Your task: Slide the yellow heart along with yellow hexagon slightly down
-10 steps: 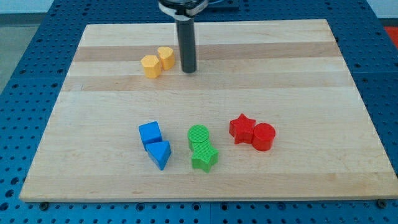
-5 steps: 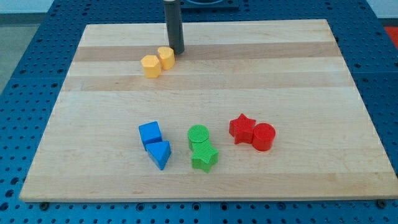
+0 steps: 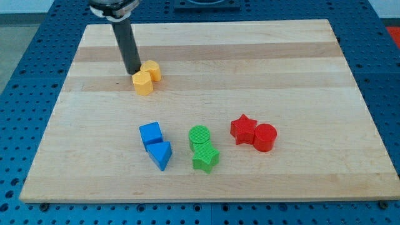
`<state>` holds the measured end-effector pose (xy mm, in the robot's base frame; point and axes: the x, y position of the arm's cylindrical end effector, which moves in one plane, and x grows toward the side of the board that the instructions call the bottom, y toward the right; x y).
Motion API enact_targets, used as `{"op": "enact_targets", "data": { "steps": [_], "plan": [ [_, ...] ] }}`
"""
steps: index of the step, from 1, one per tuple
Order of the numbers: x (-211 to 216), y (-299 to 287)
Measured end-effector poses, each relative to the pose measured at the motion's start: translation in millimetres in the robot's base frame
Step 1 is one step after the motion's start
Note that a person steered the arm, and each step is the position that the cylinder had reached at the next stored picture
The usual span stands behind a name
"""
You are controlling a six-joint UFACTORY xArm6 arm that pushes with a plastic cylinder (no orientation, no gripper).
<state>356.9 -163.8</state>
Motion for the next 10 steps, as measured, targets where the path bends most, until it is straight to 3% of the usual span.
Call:
{"op": "enact_targets", "data": {
  "steps": [1,2,3,4,5,10],
  "plan": [
    [15.9,-12.0],
    [-16.6,-11.9],
    [-78.1,24.9],
    [-76.1,67.8],
    [-70.7,73.6],
    [54.1,21.7]
  ]
}}
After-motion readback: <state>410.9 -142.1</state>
